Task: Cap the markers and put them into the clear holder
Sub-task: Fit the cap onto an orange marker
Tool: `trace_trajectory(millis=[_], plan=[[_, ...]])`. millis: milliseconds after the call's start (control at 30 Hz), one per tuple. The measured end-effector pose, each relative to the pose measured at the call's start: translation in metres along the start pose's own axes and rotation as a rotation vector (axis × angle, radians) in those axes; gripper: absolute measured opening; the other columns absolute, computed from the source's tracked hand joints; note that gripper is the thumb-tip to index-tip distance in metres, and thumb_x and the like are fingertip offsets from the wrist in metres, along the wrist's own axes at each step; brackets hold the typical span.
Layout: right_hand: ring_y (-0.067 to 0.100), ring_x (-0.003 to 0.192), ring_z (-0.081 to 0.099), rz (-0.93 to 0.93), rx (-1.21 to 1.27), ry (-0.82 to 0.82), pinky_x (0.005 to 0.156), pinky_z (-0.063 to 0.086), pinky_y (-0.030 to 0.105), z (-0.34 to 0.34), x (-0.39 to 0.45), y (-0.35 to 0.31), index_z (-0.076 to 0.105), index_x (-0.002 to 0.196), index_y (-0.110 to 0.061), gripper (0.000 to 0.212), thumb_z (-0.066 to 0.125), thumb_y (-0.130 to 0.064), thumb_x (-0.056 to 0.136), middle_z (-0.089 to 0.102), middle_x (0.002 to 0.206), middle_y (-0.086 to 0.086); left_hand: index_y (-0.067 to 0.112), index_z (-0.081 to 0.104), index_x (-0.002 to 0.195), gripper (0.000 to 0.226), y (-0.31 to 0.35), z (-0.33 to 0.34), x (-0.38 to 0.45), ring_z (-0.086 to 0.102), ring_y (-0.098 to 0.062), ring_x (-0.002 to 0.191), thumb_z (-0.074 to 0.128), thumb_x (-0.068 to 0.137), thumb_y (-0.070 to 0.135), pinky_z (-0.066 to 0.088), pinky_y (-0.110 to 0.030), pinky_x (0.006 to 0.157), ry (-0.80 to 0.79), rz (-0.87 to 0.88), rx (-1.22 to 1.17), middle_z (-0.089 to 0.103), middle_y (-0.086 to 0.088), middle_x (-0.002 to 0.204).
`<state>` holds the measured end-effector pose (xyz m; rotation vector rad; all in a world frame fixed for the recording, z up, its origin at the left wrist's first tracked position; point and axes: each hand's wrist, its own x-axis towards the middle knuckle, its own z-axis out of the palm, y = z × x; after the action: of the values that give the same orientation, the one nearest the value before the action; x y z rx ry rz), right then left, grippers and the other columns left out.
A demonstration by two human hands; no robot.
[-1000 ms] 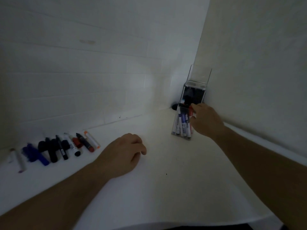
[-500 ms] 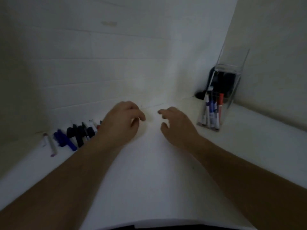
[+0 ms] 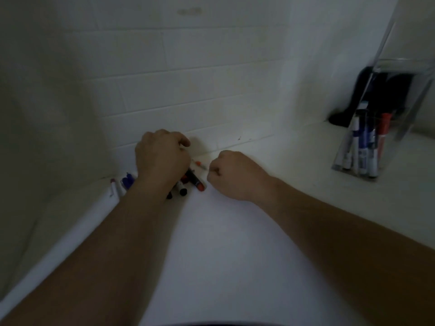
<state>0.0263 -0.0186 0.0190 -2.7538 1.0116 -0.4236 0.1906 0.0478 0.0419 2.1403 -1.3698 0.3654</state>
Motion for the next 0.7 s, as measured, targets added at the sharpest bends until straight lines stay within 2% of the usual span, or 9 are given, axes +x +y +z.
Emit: trace_trajectory(millis=[33, 100, 200, 300, 400, 467, 533, 633, 700], plan=[[0.022, 0.079, 0.053, 0.029, -0.064, 0.029, 0.068, 0.036, 0.029, -0.002, -0.003, 0.004, 0.063, 0.083, -0.017, 0.033, 0.046, -0.041, 0.098, 0.05, 0.087, 0.004, 0.035, 0.073, 0.106, 0.036, 0.002, 0.001, -0.002, 0.048, -0.03, 0.109, 0.052, 0.081, 0.02, 0.043, -0.044, 0.093, -0.041, -0.01, 0.049, 0.066, -0.001, 0.115], [0.022, 0.08, 0.047, 0.096, -0.147, 0.069, 0.07, 0.033, 0.03, -0.005, -0.01, 0.018, 0.062, 0.092, -0.016, 0.031, 0.049, -0.044, 0.097, 0.048, 0.088, 0.004, 0.035, 0.072, 0.107, 0.034, 0.005, 0.004, -0.005, 0.042, -0.03, 0.11, 0.054, 0.078, 0.032, 0.036, -0.044, 0.094, -0.147, -0.045, 0.108, 0.061, 0.0, 0.114], [0.03, 0.095, 0.062, 0.167, -0.131, 0.061, 0.077, 0.045, 0.031, -0.021, -0.026, 0.045, 0.066, 0.096, -0.017, 0.019, 0.058, -0.034, 0.092, 0.066, 0.1, 0.009, 0.034, 0.068, 0.113, 0.042, 0.007, 0.011, -0.006, 0.037, -0.03, 0.114, 0.054, 0.075, 0.045, 0.032, -0.045, 0.098, -0.289, -0.065, 0.19, 0.053, -0.002, 0.117], [0.025, 0.097, 0.059, 0.303, -0.076, 0.024, 0.082, 0.048, 0.03, -0.043, -0.049, 0.069, 0.066, 0.105, -0.02, 0.015, 0.064, -0.024, 0.091, 0.066, 0.111, 0.006, 0.033, 0.065, 0.121, 0.051, 0.007, 0.014, -0.006, 0.036, -0.032, 0.116, 0.054, 0.074, 0.051, 0.03, -0.046, 0.099, -0.341, -0.067, 0.258, 0.049, -0.005, 0.122], [0.021, 0.089, 0.057, 0.407, -0.01, 0.047, 0.075, 0.048, 0.031, -0.047, -0.072, 0.089, 0.054, 0.126, -0.022, 0.03, 0.059, -0.023, 0.096, 0.065, 0.113, 0.007, 0.032, 0.063, 0.121, 0.053, 0.007, 0.016, -0.007, 0.035, -0.032, 0.117, 0.055, 0.074, 0.054, 0.029, -0.046, 0.099, -0.354, -0.066, 0.284, 0.048, -0.006, 0.123], [0.022, 0.09, 0.058, 0.428, 0.099, 0.085, 0.074, 0.046, 0.032, -0.044, -0.081, 0.095, 0.04, 0.144, -0.024, 0.048, 0.055, -0.017, 0.098, 0.063, 0.114, 0.011, 0.033, 0.063, 0.12, 0.052, 0.007, 0.016, -0.007, 0.035, -0.033, 0.118, 0.056, 0.074, 0.055, 0.03, -0.047, 0.099, -0.366, -0.074, 0.289, 0.048, -0.006, 0.124], [0.022, 0.092, 0.056, 0.428, 0.187, 0.125, 0.074, 0.042, 0.031, -0.043, -0.082, 0.099, 0.033, 0.152, -0.025, 0.056, 0.051, -0.013, 0.1, 0.06, 0.117, 0.012, 0.035, 0.063, 0.117, 0.049, 0.008, 0.015, -0.006, 0.036, -0.034, 0.118, 0.056, 0.073, 0.055, 0.03, -0.047, 0.099, -0.374, -0.084, 0.297, 0.049, -0.007, 0.125], [0.026, 0.097, 0.057, 0.335, 0.147, 0.194, 0.078, 0.043, 0.03, -0.036, -0.082, 0.104, 0.042, 0.149, -0.02, 0.053, 0.05, -0.007, 0.099, 0.058, 0.12, 0.014, 0.035, 0.066, 0.11, 0.04, 0.008, 0.015, -0.004, 0.038, -0.034, 0.116, 0.057, 0.075, 0.053, 0.032, -0.046, 0.097, -0.364, -0.1, 0.309, 0.05, -0.007, 0.122], [0.031, 0.096, 0.059, 0.298, 0.137, 0.21, 0.077, 0.043, 0.031, -0.031, -0.082, 0.104, 0.053, 0.14, -0.019, 0.046, 0.048, -0.004, 0.097, 0.059, 0.113, 0.014, 0.034, 0.067, 0.106, 0.036, 0.007, 0.016, -0.003, 0.039, -0.034, 0.114, 0.056, 0.076, 0.052, 0.033, -0.046, 0.095, -0.352, -0.107, 0.321, 0.051, -0.006, 0.118]])
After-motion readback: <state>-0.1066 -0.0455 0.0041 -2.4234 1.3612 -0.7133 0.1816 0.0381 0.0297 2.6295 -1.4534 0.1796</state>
